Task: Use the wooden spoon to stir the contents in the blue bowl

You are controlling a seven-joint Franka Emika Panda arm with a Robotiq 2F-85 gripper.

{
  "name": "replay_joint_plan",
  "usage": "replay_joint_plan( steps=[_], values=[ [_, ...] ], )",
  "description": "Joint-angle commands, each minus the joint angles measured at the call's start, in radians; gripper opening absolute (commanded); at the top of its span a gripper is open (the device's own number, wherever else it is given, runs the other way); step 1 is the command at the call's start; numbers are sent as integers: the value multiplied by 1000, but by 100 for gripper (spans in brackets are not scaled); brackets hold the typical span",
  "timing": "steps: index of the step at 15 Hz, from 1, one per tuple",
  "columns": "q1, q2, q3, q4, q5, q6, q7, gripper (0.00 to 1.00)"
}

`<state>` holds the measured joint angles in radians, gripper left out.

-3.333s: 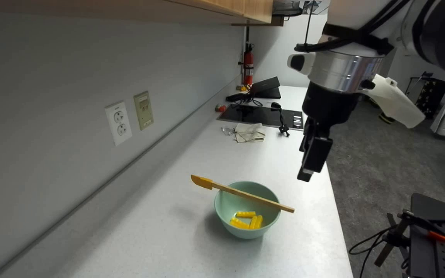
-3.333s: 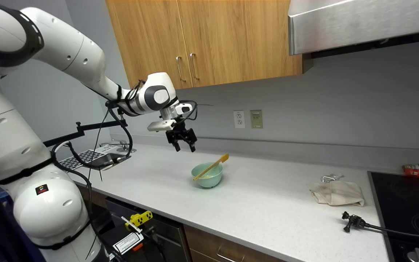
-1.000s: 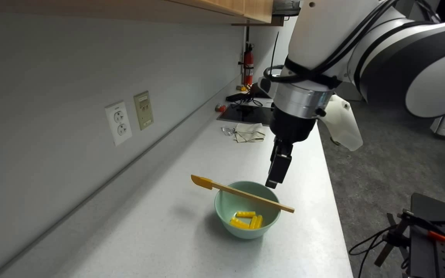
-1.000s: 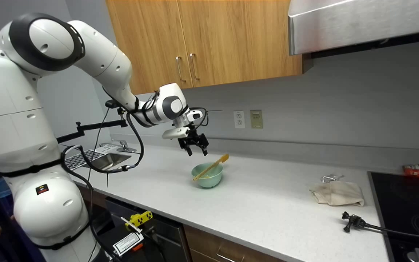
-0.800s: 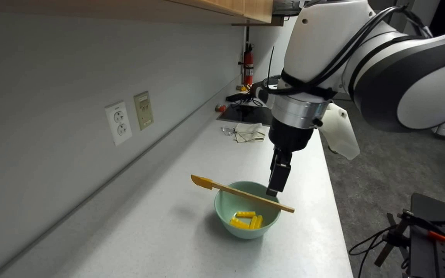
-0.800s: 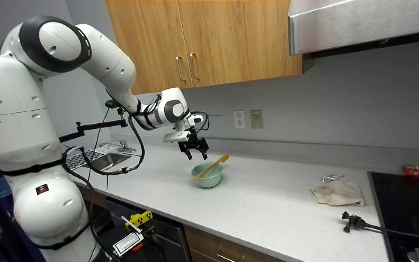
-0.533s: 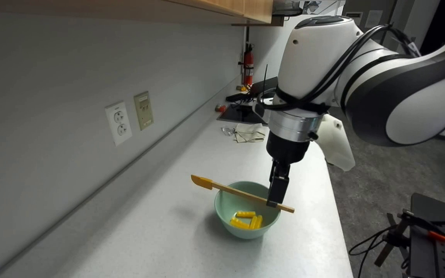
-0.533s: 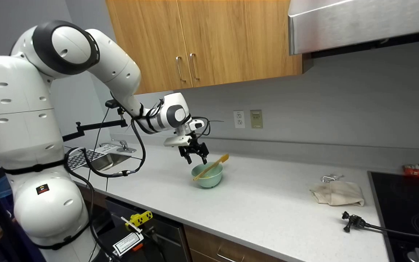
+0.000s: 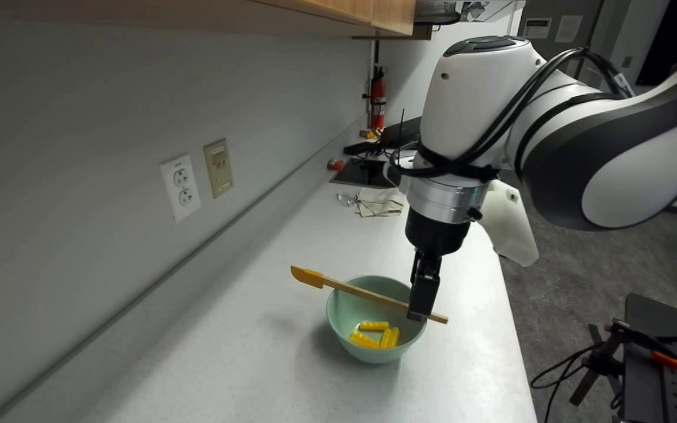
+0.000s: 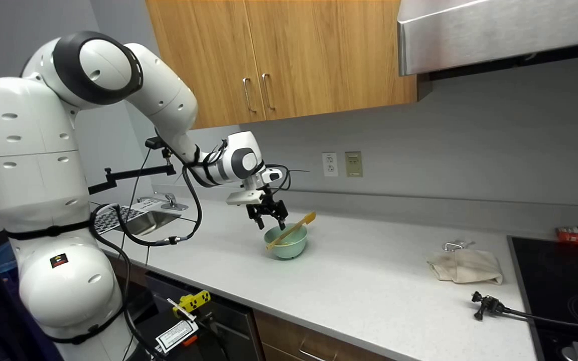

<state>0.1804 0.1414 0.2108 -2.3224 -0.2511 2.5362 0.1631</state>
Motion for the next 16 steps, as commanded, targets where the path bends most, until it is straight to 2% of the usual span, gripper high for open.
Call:
replay_joint_plan(
  steps=[1,12,15,16],
  values=[
    [18,17,-32,17,-30,-12,15,100],
    [33,147,-45,113,6,-7,-9,100],
    [39,177,-47,124,12,-9,-10,91],
    [41,187,-50,129,9,-12,-7,79]
  ],
)
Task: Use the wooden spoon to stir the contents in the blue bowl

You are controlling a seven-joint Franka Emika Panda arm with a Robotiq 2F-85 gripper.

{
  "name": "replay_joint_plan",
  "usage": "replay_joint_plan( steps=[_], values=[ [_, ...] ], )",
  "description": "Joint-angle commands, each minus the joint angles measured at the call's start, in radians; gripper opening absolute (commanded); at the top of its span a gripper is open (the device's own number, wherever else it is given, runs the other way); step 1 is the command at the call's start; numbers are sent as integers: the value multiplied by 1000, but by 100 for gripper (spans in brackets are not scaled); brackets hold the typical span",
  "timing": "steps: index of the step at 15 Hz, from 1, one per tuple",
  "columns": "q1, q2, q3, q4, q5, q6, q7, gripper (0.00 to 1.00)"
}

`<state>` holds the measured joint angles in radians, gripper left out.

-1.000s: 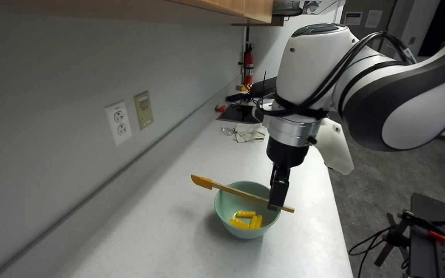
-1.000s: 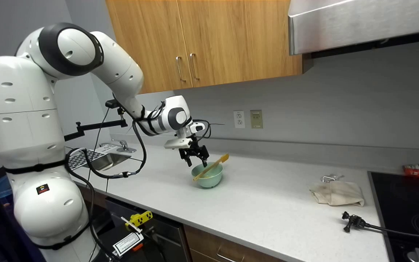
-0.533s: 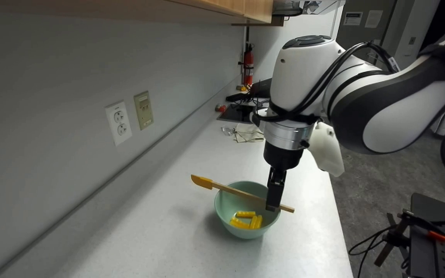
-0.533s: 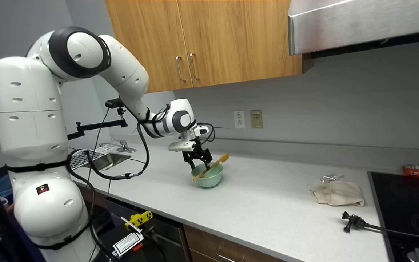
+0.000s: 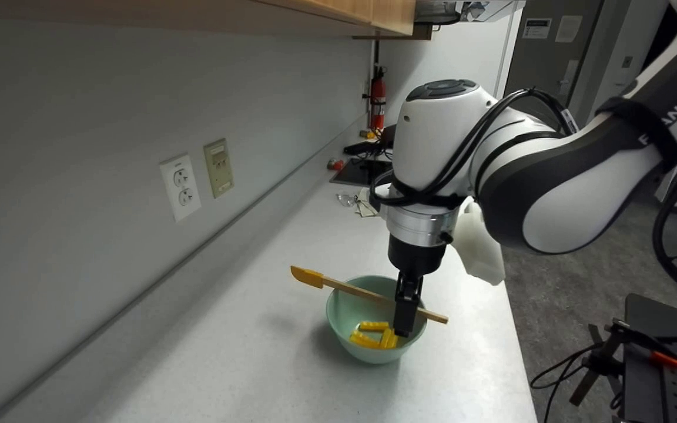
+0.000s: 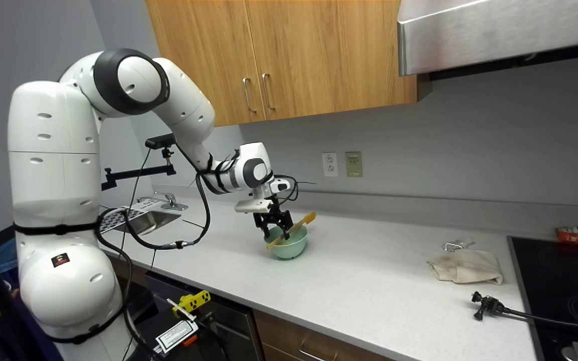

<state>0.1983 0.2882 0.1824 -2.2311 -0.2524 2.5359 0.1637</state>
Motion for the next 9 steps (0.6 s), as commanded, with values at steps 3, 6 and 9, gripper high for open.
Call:
replay_joint_plan(
  steps=[3,6,9],
  values=[
    [28,62,-28,49,9,-15,-6,56],
    [31,77,-37,58,10,-20,-4,31],
    [34,75,-43,57,9,-24,0,9]
  ],
)
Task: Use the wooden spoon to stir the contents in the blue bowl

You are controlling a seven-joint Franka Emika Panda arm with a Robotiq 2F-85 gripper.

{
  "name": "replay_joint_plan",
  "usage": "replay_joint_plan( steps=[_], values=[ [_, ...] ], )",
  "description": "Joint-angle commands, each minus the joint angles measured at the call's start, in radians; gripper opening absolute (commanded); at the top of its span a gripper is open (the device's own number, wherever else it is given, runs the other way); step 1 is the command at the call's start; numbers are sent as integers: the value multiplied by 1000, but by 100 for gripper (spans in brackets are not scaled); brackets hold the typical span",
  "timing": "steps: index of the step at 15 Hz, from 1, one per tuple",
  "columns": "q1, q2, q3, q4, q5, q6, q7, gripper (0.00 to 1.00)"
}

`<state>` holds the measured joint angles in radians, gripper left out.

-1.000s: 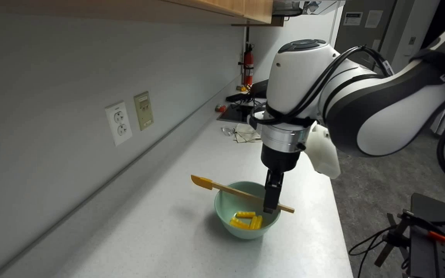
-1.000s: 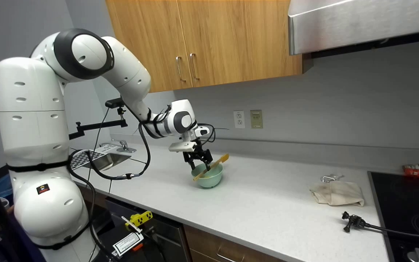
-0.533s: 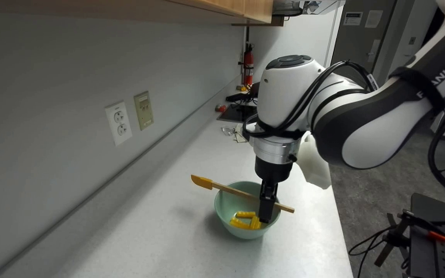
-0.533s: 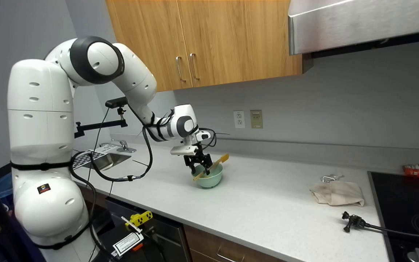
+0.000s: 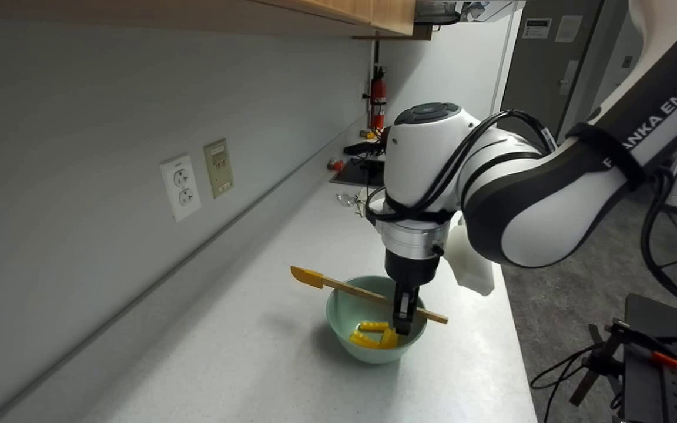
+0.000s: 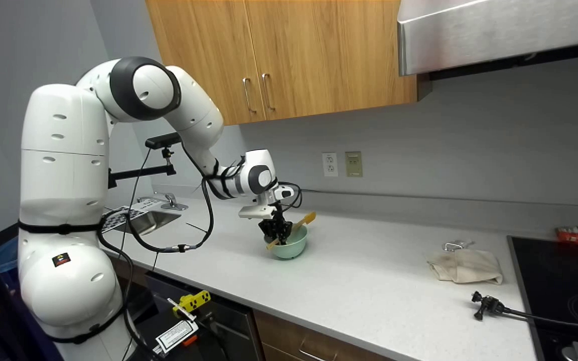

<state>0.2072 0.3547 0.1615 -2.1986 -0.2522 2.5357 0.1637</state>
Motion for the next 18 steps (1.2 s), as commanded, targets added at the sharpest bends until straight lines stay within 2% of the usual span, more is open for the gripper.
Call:
replay_joint_plan(
  steps=[1,9,15,18],
  values=[
    [29,5,-26,22,2,-24,4,2],
    [59,-44,-40,-18,-25,-6,27,2],
    [81,-175,-43,-88,-89,-27,49,2],
    [72,-242,-35,-134,-135,-65,70,2]
  ],
)
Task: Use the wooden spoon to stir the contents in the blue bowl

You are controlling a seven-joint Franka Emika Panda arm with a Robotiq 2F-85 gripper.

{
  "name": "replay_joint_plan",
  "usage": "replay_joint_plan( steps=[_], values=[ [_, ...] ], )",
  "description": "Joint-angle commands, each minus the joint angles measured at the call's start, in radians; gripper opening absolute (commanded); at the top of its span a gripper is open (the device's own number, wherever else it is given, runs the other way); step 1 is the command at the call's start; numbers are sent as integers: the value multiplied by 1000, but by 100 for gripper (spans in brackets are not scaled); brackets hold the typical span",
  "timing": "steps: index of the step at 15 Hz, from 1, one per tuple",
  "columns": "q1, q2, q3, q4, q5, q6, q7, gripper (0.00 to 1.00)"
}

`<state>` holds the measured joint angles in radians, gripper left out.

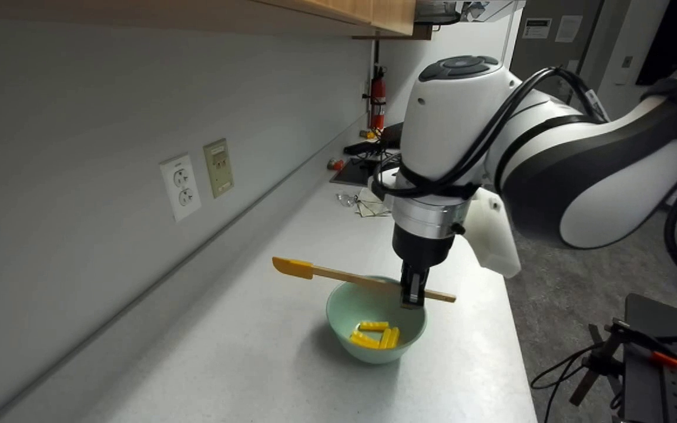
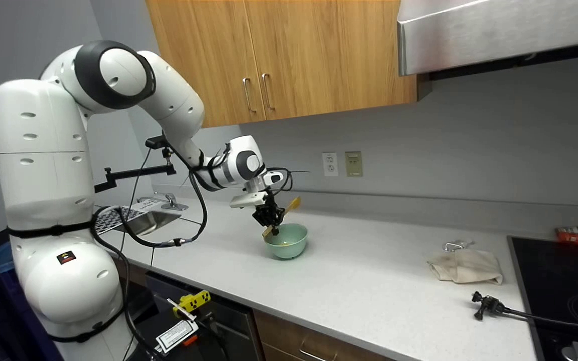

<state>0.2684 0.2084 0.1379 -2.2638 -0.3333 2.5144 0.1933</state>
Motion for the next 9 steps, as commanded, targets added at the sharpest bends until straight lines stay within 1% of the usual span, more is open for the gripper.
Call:
replay_joint_plan(
  steps=[1,4,9],
  values=[
    [4,-113,-5,-85,-59,-54,42,2],
    [-6,-176,11,-132,-48,-116,43,2],
    [-4,-266,56,-151,-35,-335,9,2]
  ],
)
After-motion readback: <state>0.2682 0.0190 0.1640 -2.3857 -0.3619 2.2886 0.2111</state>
